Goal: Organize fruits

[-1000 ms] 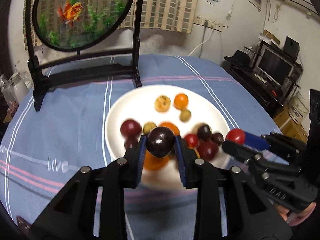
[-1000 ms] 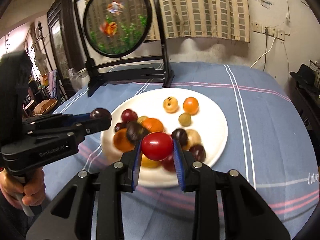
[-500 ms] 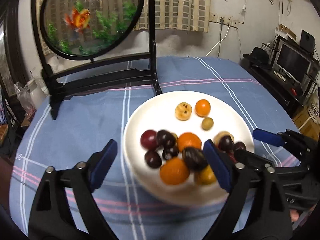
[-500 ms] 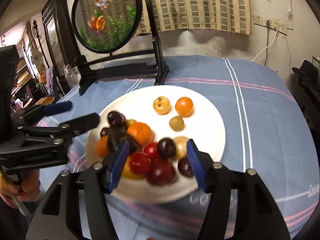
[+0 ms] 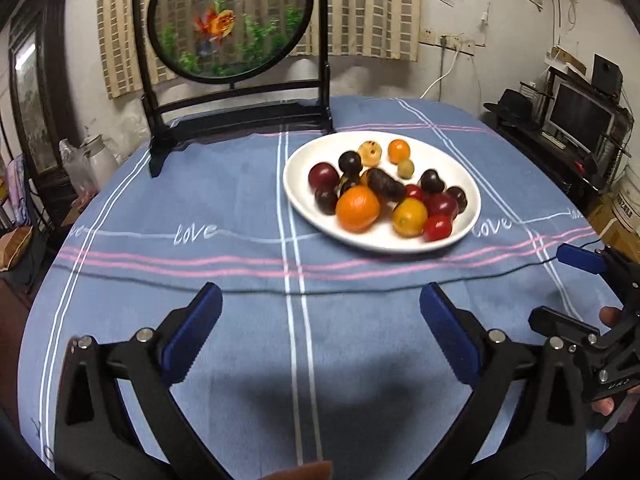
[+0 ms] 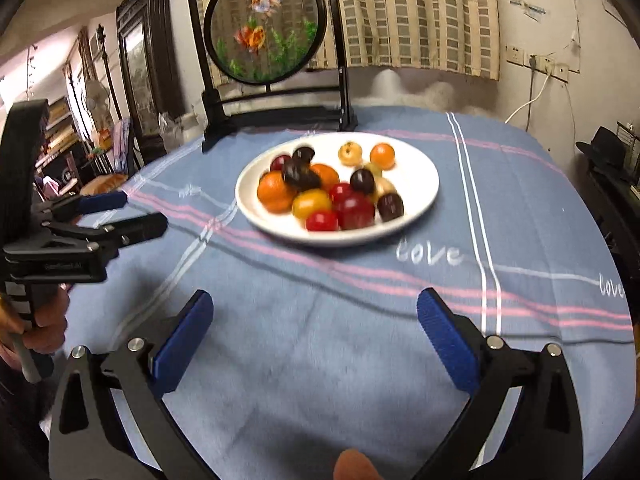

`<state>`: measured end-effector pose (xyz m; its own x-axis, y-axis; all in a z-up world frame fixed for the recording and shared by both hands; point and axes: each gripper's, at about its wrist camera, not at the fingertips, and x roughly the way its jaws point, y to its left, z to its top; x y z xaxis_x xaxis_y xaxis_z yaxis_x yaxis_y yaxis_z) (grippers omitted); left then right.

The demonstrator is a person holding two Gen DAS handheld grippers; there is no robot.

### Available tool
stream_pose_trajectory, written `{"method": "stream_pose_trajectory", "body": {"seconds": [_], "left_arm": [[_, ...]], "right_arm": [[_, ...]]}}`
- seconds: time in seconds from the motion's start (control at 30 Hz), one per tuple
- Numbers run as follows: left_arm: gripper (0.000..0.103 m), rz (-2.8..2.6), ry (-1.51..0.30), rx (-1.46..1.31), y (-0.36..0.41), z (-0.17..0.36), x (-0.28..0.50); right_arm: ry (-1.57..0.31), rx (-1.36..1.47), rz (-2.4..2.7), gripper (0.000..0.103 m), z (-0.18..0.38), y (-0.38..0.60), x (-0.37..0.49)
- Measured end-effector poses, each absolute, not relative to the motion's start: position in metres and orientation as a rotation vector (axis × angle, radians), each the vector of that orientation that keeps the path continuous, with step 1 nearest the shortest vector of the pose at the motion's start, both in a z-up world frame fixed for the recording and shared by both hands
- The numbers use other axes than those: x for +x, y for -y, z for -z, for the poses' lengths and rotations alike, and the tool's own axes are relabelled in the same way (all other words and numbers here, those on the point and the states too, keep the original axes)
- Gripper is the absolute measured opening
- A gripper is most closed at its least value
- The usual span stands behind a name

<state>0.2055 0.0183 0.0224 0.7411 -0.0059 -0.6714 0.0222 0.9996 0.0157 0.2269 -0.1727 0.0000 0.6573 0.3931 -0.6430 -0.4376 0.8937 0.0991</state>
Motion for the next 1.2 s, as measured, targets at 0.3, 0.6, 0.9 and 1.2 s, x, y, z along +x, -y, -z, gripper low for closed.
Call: {"method": "stream_pose_trajectory", "body": {"seconds": [0.3, 0.6, 0.9, 1.2], "left_arm": [[0.101, 0.007, -0.709, 0.035, -0.018, -0.017, 0.183], [0.101, 0.012, -0.729, 0.038, -0.016, -0.011, 0.182], [0.101, 0.032, -0.742, 0.044, -0.012, -0.009, 0.183], [0.101, 0.033, -0.745, 0.061, -0.008, -0.008, 0.182]], "right_arm": [[-0.664, -0.12, -0.49, 0.102, 0.002, 0.167, 0.203], [-0.708, -0.169, -0.458, 0.102, 0.01, 0.164, 0.209], [-0.732, -0.155, -0.411, 0.102, 0.012, 0.174, 0.212], [-0.723, -0.141, -0.402, 0.102, 0.009, 0.179, 0.21]]}}
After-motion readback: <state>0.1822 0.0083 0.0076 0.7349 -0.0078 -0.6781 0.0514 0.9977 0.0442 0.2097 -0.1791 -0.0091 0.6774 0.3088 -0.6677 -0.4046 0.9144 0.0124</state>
